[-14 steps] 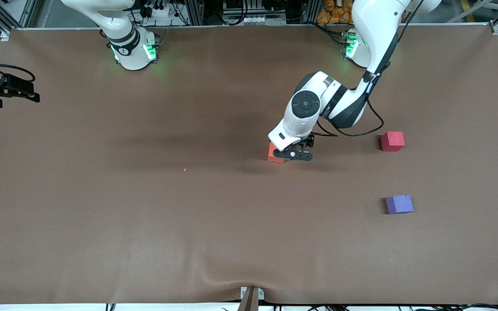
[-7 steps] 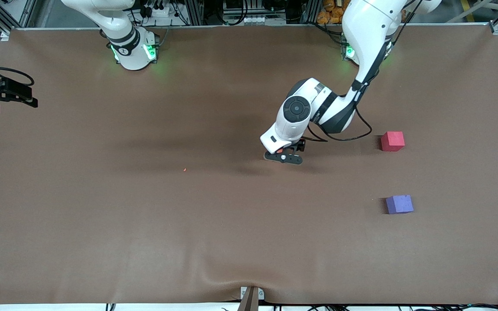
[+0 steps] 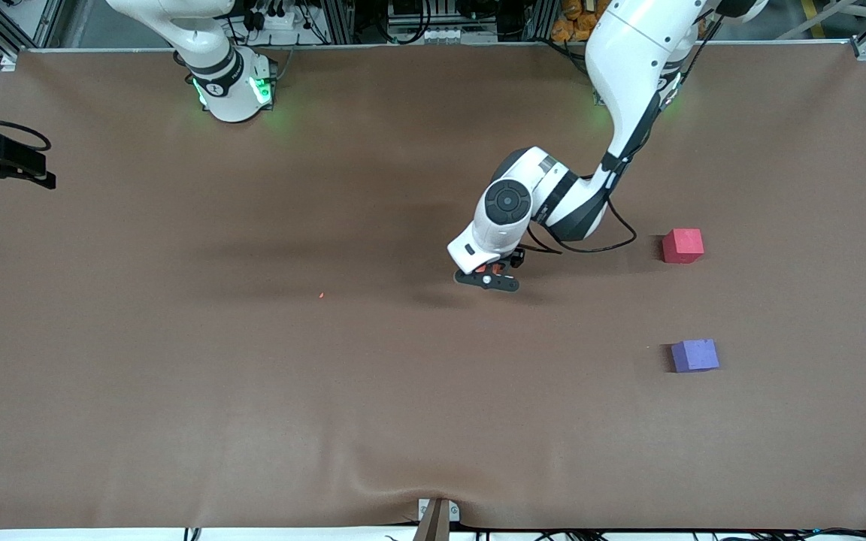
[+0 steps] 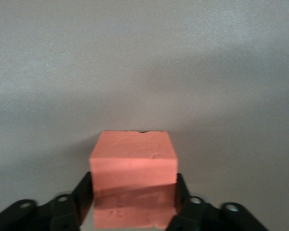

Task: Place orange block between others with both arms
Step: 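Carry the orange cube with the left gripper toward the pink and purple cubes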

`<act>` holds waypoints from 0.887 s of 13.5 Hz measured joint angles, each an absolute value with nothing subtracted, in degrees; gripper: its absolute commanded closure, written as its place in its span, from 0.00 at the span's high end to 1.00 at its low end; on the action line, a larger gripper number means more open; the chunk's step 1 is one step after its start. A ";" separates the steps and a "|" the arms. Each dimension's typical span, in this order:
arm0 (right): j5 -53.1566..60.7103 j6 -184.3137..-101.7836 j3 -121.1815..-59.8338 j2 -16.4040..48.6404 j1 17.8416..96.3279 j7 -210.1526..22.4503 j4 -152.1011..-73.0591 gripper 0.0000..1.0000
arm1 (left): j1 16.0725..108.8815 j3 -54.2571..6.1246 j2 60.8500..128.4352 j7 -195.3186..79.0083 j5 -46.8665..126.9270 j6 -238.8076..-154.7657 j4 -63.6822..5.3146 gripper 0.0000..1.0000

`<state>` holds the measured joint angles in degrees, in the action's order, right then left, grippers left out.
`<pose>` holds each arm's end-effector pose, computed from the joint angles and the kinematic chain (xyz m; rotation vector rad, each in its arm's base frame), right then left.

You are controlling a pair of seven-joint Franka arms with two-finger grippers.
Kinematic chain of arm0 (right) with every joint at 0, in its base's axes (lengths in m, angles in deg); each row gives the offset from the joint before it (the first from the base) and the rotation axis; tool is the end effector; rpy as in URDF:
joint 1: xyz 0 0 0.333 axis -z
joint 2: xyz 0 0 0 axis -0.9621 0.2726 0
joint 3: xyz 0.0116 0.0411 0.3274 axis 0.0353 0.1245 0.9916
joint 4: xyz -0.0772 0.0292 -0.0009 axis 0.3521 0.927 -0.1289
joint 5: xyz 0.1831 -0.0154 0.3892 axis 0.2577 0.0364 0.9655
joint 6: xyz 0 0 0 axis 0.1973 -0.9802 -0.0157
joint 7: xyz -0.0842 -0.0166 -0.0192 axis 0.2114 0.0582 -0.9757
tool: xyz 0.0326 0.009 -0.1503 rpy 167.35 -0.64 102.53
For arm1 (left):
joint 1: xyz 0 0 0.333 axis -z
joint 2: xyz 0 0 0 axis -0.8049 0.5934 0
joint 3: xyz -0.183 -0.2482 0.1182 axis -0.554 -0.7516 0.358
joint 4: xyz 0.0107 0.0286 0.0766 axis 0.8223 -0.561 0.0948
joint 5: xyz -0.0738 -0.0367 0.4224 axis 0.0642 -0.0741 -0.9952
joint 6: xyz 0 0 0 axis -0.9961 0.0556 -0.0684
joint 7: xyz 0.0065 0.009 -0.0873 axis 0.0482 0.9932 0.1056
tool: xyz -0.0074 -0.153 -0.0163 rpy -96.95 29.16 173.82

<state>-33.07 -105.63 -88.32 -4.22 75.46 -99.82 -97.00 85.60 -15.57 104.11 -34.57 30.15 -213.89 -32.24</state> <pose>0.5799 -0.0449 0.6017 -3.1101 -0.1756 0.2285 0.5111 -0.4517 0.1452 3.0861 -0.2906 -0.1491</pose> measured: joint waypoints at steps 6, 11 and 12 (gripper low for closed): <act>-33.13 -105.62 -88.35 -4.22 75.45 -99.87 -97.33 1.00 | 85.21 -15.34 104.45 -34.35 30.15 -213.77 -31.38 0.00; -33.13 -105.62 -88.34 -4.22 75.44 -99.89 -97.35 1.00 | 82.09 -14.88 103.59 -34.56 30.15 -212.40 -30.96 0.00; -33.13 -105.62 -88.34 -4.22 75.44 -99.89 -97.36 1.00 | 81.25 -14.82 102.72 -34.61 30.15 -211.08 -30.99 0.00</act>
<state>-33.13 -105.62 -88.34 -4.22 75.44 -99.89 -97.36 81.25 -14.82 102.72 -34.61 30.15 -211.08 -30.99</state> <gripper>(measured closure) 0.000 0.467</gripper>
